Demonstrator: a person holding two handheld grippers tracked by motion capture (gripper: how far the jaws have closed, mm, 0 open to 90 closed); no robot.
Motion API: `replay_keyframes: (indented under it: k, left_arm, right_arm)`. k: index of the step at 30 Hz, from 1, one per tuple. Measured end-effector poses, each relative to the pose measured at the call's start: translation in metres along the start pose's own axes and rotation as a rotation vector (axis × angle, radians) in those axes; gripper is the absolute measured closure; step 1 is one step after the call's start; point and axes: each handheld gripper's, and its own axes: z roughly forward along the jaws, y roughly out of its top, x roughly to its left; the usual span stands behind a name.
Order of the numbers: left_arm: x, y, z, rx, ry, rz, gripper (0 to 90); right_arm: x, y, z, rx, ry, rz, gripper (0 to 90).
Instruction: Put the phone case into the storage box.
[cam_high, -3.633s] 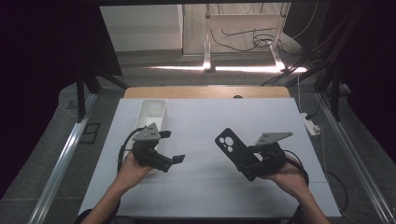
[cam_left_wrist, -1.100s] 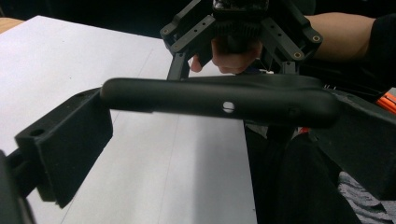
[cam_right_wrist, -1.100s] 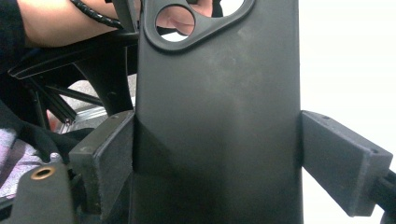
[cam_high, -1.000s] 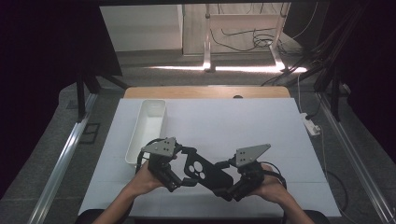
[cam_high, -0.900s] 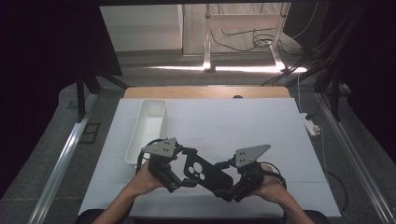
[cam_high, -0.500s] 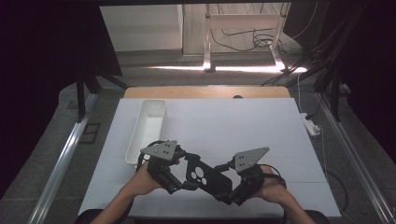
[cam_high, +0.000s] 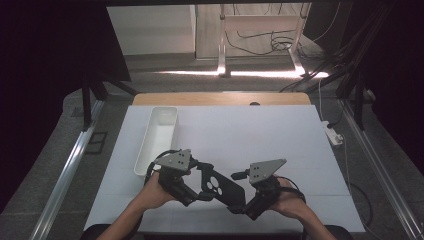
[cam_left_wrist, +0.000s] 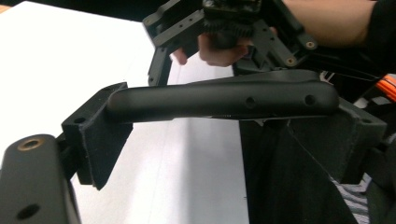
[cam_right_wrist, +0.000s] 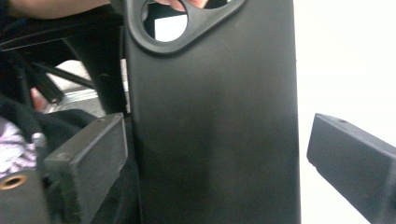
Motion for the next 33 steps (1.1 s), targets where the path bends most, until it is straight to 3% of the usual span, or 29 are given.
replay_keyframes:
  k: [9, 20, 33]
  left_arm:
    - [0.004, 0.0, -0.005, 0.021, 0.082, -0.03, 14.6]
    - [0.01, 0.0, -0.008, 0.04, 0.144, -0.071, 14.6]
    - [0.018, -0.001, -0.014, 0.045, 0.242, -0.155, 14.4]
  right_arm:
    - [-0.004, -0.001, -0.002, -0.001, -0.1, 0.013, 0.0]
    - [-0.007, -0.002, -0.006, -0.014, -0.155, 0.022, 0.0]
    - [-0.01, -0.002, -0.008, 0.013, -0.249, 0.027, 0.0]
